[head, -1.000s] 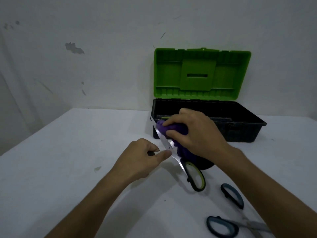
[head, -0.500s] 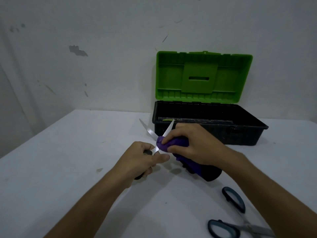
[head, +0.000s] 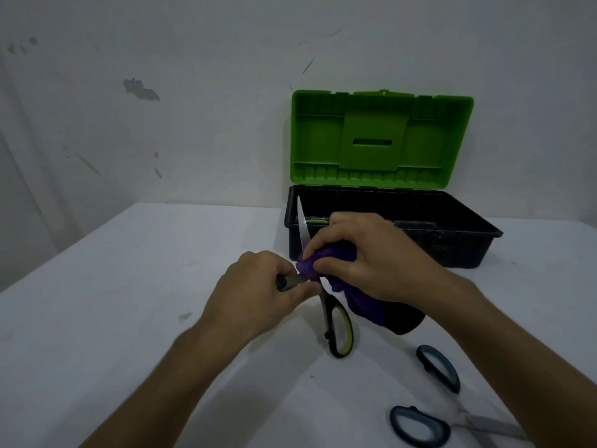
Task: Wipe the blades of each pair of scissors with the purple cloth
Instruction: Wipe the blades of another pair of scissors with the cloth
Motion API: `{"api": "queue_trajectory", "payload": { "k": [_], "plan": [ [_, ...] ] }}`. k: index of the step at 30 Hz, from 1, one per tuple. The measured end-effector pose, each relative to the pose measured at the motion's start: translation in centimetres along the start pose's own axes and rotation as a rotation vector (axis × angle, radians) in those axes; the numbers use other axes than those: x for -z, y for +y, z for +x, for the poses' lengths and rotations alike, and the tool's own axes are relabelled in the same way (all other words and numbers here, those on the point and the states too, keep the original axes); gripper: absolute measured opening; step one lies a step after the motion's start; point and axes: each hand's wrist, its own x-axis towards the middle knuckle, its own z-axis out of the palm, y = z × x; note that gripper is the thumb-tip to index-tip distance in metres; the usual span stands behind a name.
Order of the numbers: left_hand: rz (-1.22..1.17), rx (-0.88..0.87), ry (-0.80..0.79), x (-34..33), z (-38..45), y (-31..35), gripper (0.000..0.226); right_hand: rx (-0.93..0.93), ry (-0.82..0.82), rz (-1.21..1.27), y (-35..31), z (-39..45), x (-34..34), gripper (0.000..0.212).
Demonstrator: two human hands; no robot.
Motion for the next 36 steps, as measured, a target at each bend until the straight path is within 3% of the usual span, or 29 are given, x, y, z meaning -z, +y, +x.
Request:
{"api": "queue_trajectory", "payload": {
  "k": [2, 6, 11, 13, 17, 19, 21, 25, 30, 36],
  "plan": [
    [0.027, -0.002, -0.002, -0.1, -0.1, 0.1, 0.054, -0.005, 0.046, 0.001, 0.0, 0.2, -0.1, 0.015],
    [0.034, -0.047, -0.093, -0.5, -0.4, 0.8, 0.055, -0.052, 0.298, -0.014, 0.8, 0.9, 0.2, 0.018],
    [-0.076, 0.048, -0.203, -0.2, -0.1, 1.4, 0.053, -0.067, 0.508, -0.101, 1.1, 1.0, 2.1, 0.024],
    [-0.137, 0.126, -0.25, 0.4, 0.0, 0.9, 0.053, -0.023, 0.433, -0.062, 0.5, 0.7, 3.4, 0.025],
    [-0.229, 0.222, -0.299, 1.1, 0.0, 0.5, 0.054, 0.01, -0.118, 0.002, -1.3, -0.1, 3.6, 0.02],
    [-0.175, 0.163, -0.275, 1.2, -0.1, 0.6, 0.051, 0.004, -0.203, -0.033, -1.4, -0.2, 2.4, 0.019],
    [-0.063, 0.063, -0.236, 1.2, -0.3, 0.8, 0.055, -0.016, -0.135, -0.043, -0.6, 0.1, 1.8, 0.019],
    [-0.049, -0.025, -0.271, 0.9, -0.7, 1.9, 0.057, -0.108, 0.191, -0.054, 1.5, 0.3, 2.5, 0.022],
    [-0.206, 0.089, -0.318, 1.4, -0.5, 2.5, 0.051, -0.106, 0.491, -0.06, 2.1, 0.1, 3.9, 0.021],
    [-0.237, 0.186, -0.096, 2.2, 1.6, 2.1, 0.046, -0.019, 0.571, -0.015, 1.0, 0.4, 4.0, 0.022]
  ]
}}
